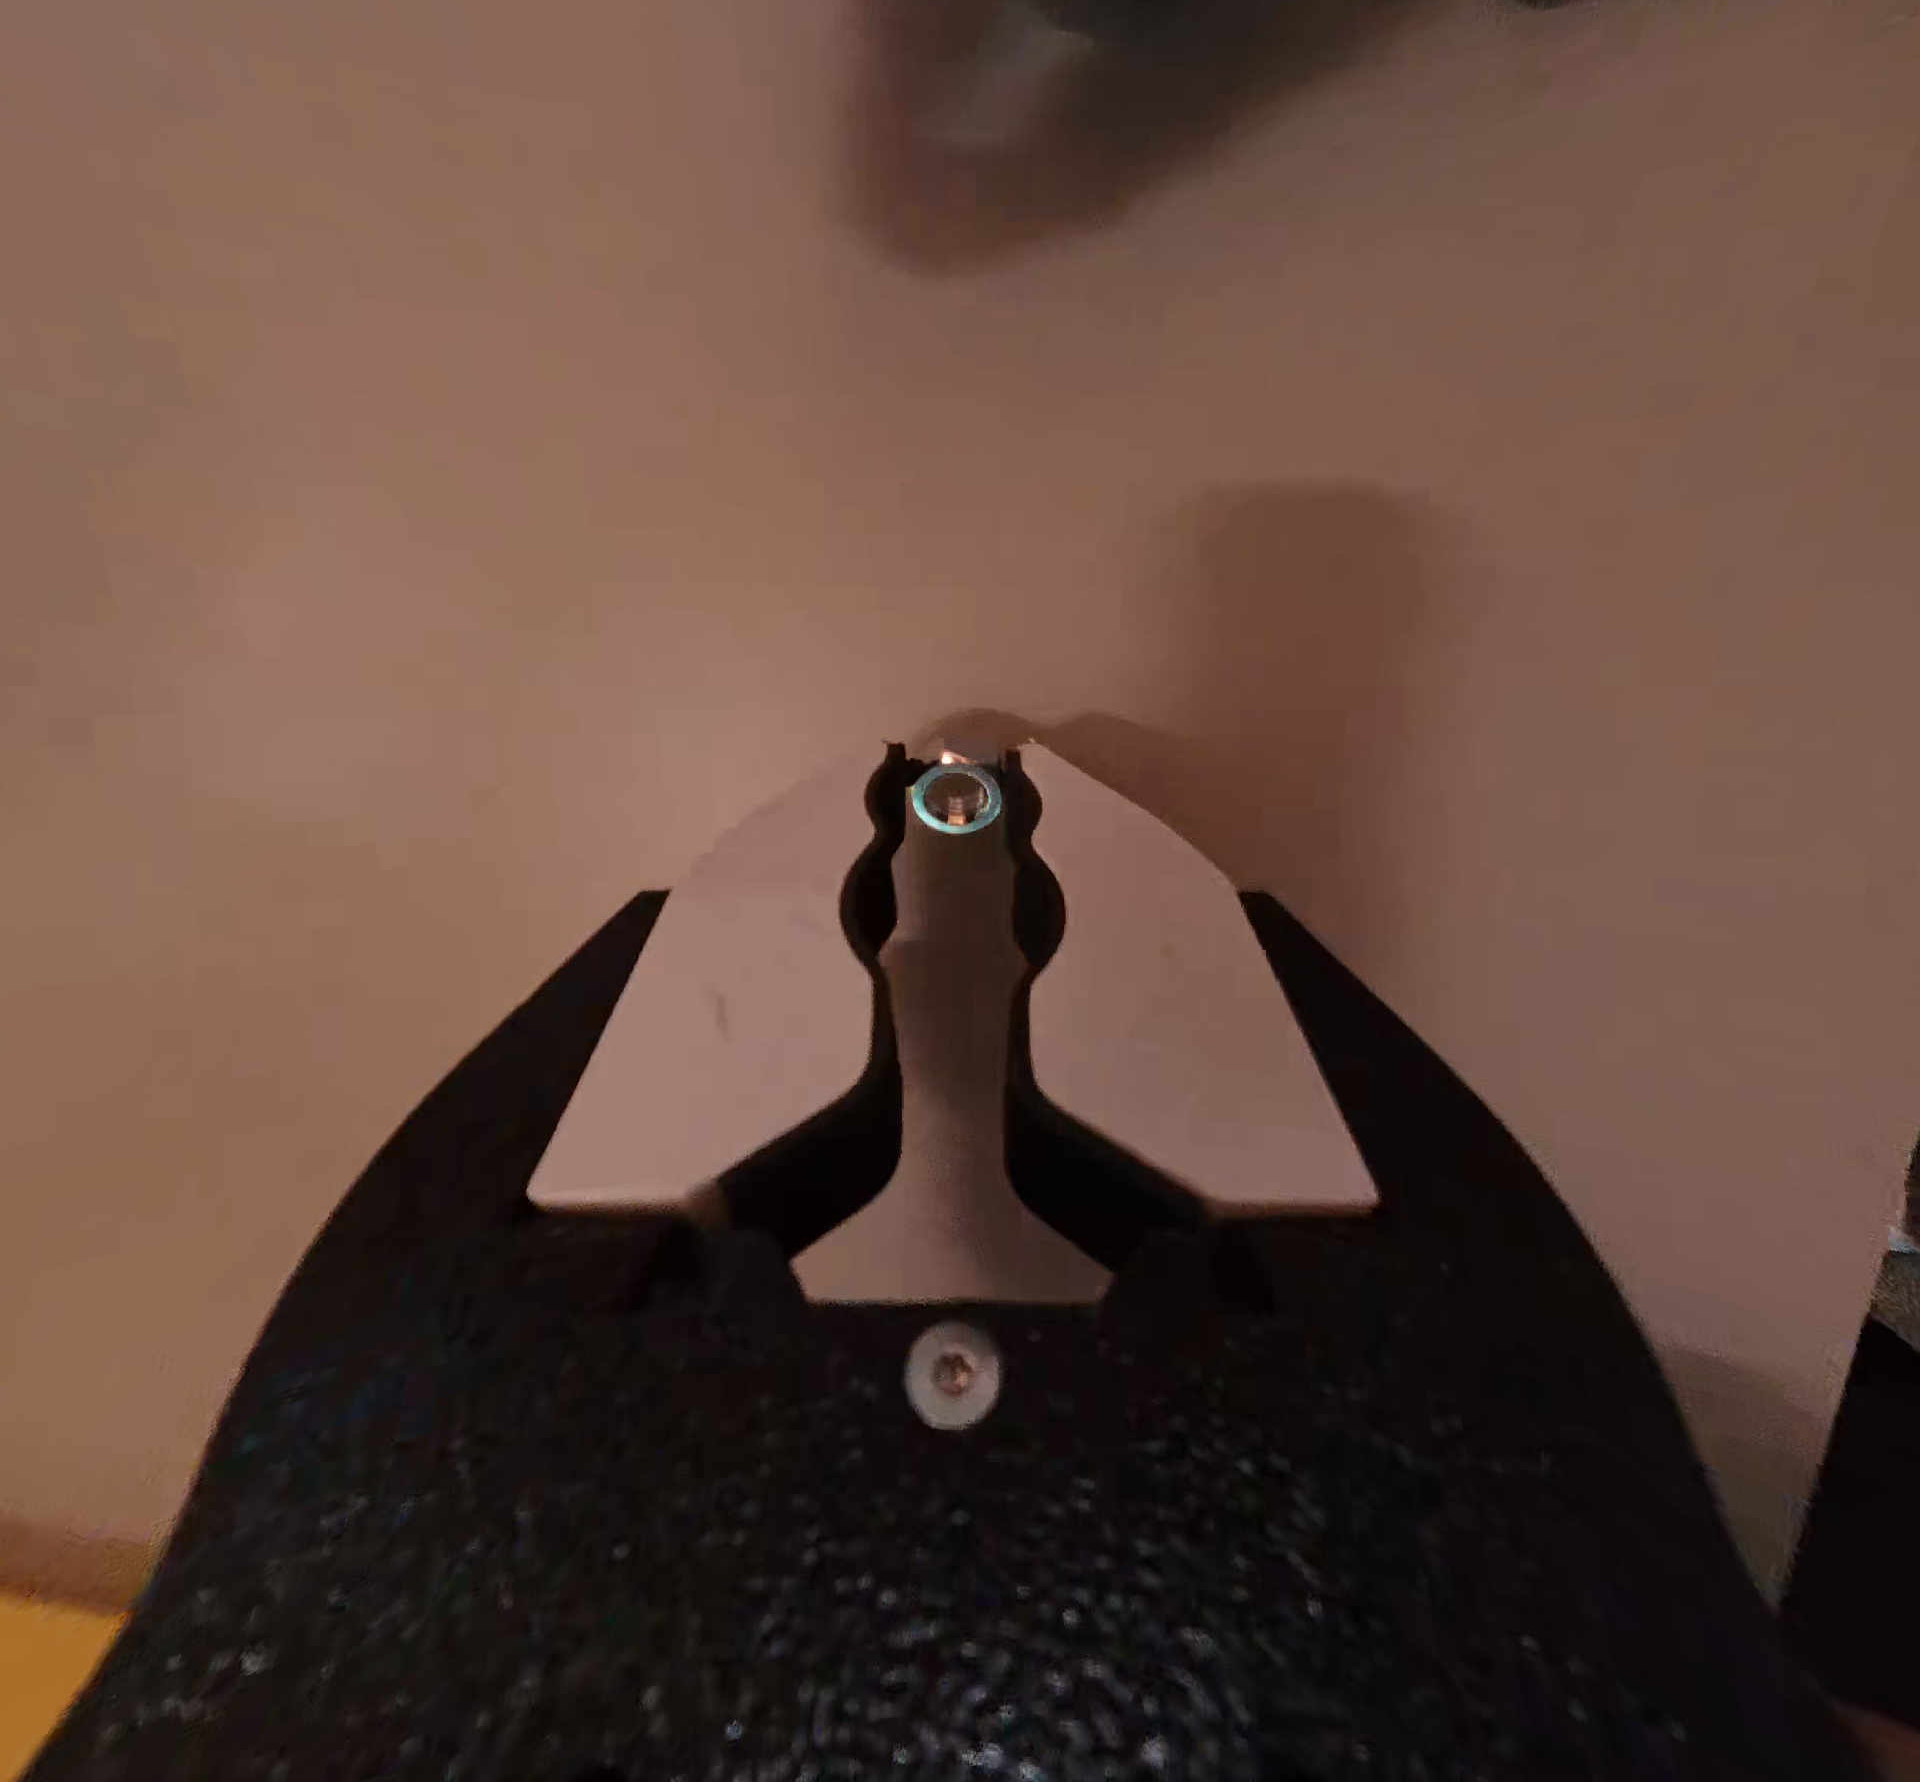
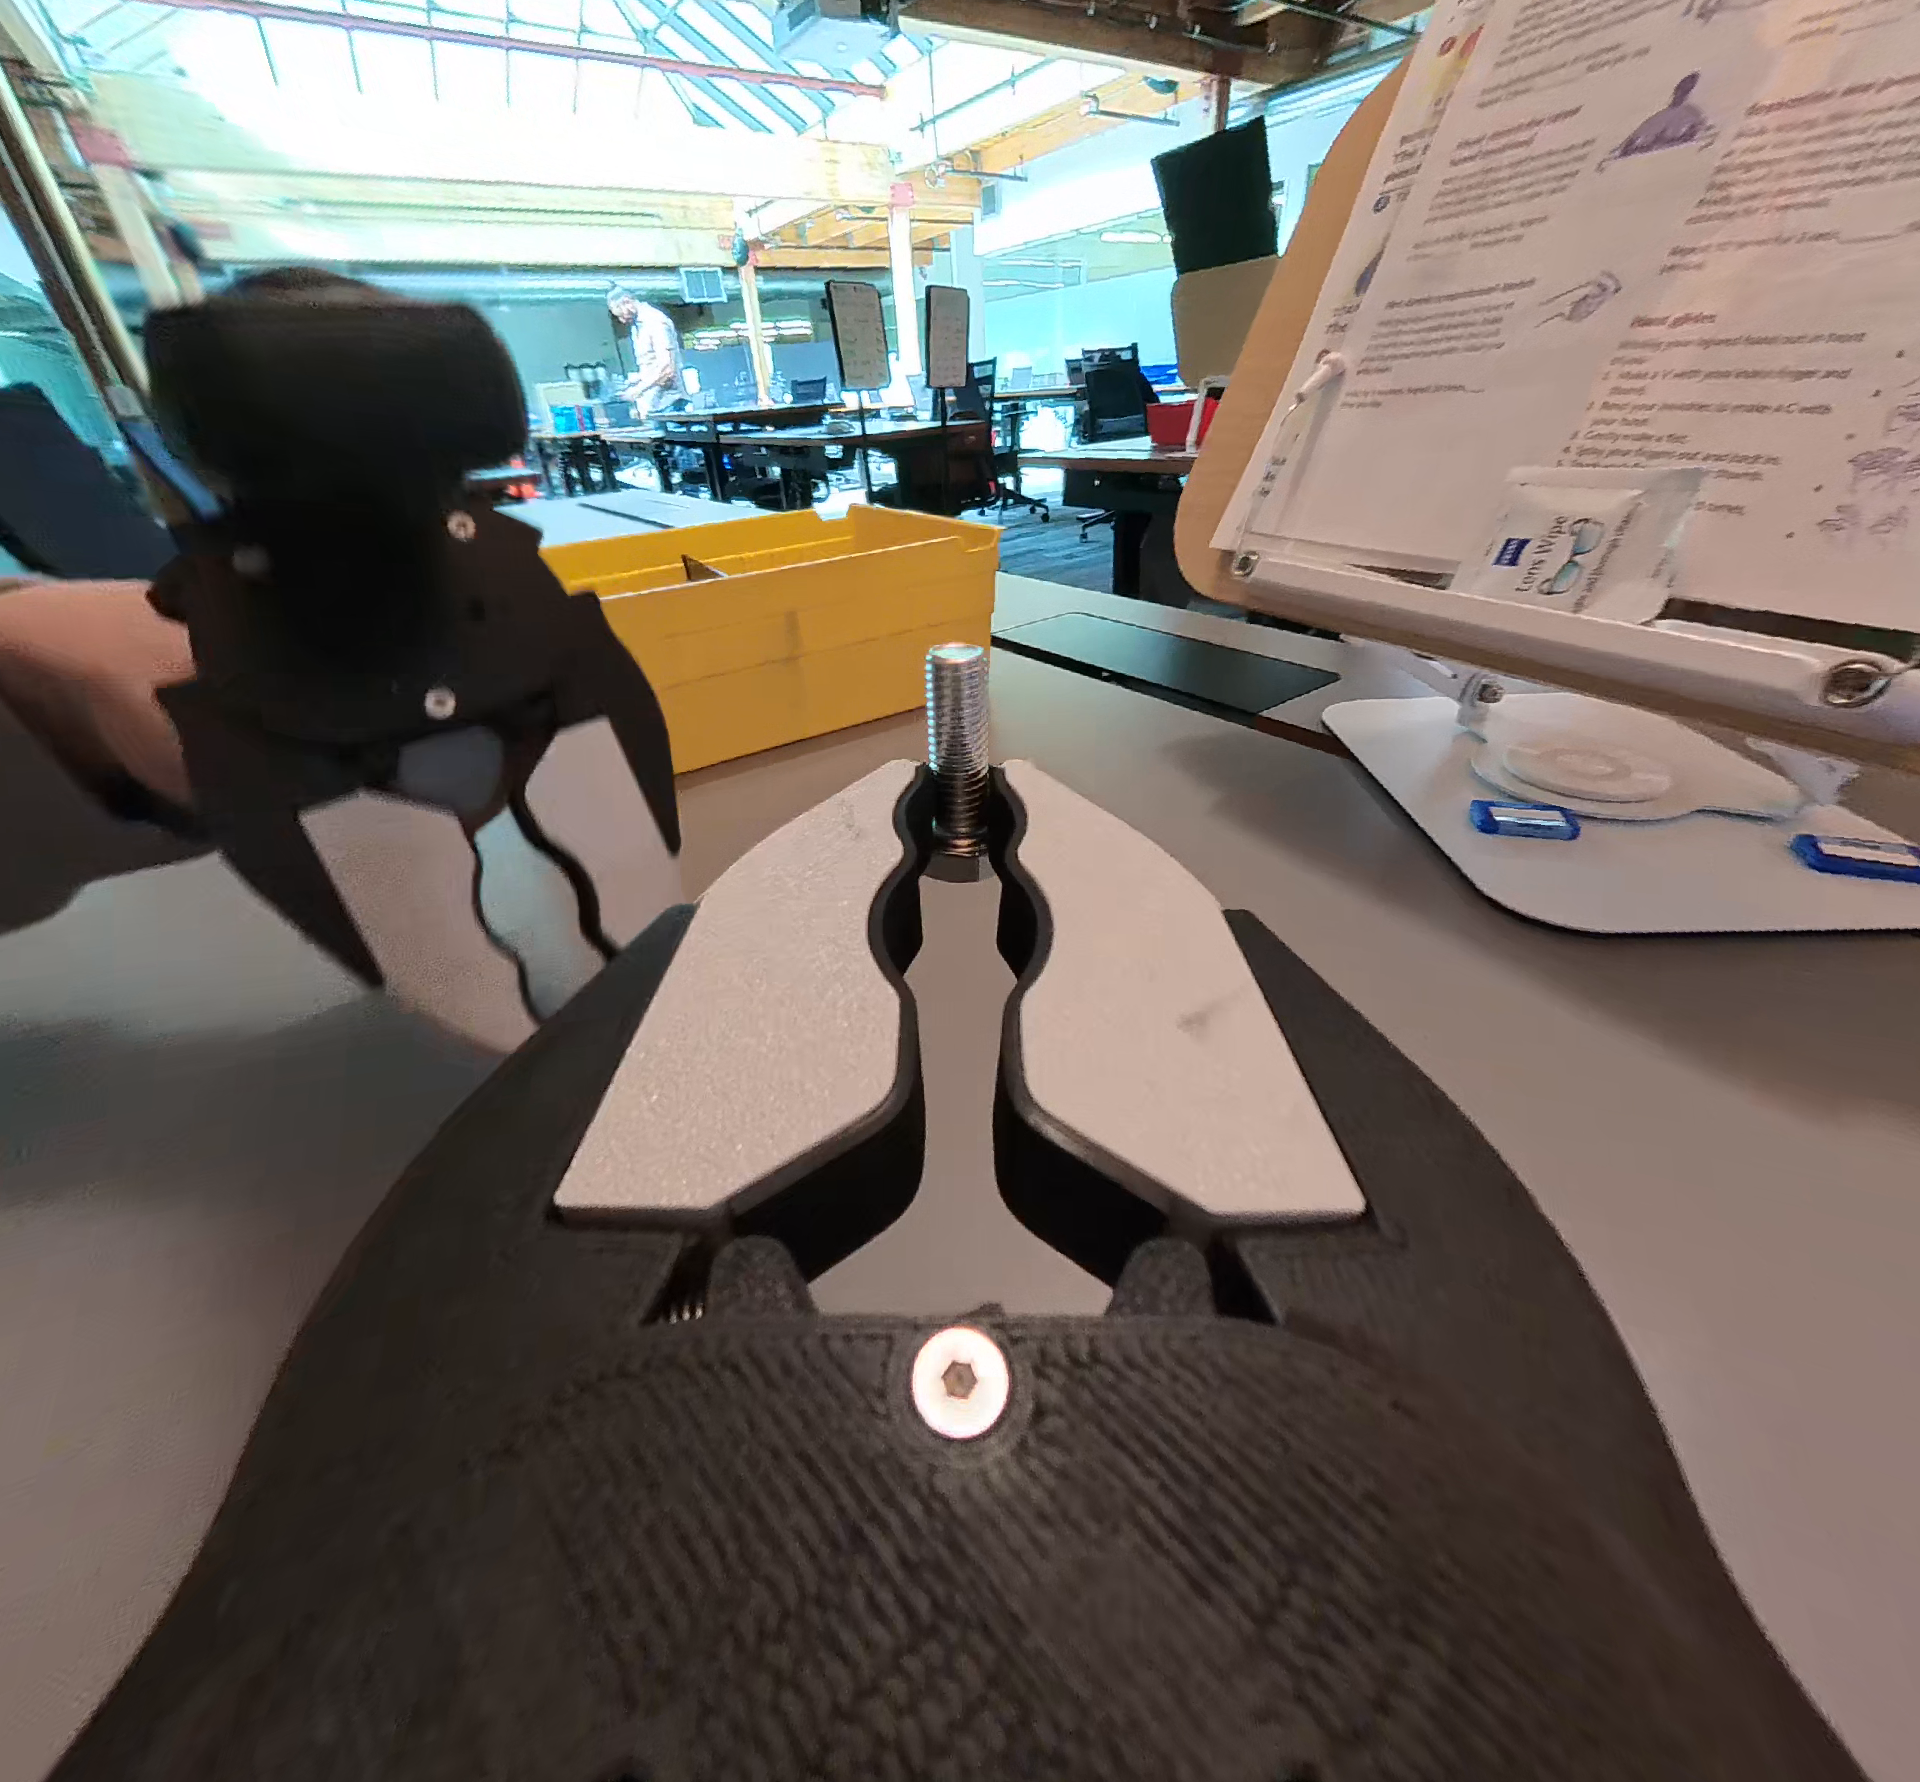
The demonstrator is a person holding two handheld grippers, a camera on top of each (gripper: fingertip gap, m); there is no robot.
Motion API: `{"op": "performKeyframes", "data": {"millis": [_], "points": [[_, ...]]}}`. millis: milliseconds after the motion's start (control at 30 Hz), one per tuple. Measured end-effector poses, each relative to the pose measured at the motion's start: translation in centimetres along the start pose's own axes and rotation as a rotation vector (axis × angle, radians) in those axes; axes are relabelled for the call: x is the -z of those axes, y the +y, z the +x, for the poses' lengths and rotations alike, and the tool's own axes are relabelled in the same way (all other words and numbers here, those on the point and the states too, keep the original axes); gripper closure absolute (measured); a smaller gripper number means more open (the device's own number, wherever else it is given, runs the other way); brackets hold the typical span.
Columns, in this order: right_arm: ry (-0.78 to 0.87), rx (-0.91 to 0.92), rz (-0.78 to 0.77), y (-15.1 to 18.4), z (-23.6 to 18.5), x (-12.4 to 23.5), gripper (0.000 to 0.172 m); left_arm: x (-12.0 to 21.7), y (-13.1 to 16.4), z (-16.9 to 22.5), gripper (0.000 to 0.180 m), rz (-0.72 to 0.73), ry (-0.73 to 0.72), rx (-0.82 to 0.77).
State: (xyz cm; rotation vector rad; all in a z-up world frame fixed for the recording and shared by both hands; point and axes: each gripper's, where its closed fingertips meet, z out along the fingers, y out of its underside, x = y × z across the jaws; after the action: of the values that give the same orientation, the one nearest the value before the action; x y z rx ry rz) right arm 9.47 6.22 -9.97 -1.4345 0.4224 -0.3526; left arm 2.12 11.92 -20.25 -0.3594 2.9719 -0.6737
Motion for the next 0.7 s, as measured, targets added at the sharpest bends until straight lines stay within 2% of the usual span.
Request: {"op": "performKeyframes", "data": {"millis": [133,300,400,467,600,700], "points": [[0.039,0.026,-0.009,-0.3,0.8,0.3,0.163,-2.1,-0.2,0.6,0.164,-0.05,0.012,-0.045],[0.044,0.029,-0.004,-0.5,1.0,0.4,0.163,-2.6,-0.6,0.8,0.163,-0.005,0.028,-0.065],[0.043,0.022,-0.001,-0.5,1.0,0.4,0.162,-2.1,-0.6,0.5,0.151,0.067,-0.019,-0.117],[0.04,0.023,-0.003,-0.5,0.9,0.4,0.163,-1.6,-0.6,0.6,0.144,0.15,-0.019,-0.092],[0.026,0.019,-0.005,-0.4,0.6,0.2,0.162,-1.2,-0.9,0.9,0.15,0.314,0.029,-0.027],[0.016,0.023,-0.01,-0.3,0.3,0.1,0.162,-2.0,-0.2,0.8,0.154,0.293,0.039,-0.018]]}}
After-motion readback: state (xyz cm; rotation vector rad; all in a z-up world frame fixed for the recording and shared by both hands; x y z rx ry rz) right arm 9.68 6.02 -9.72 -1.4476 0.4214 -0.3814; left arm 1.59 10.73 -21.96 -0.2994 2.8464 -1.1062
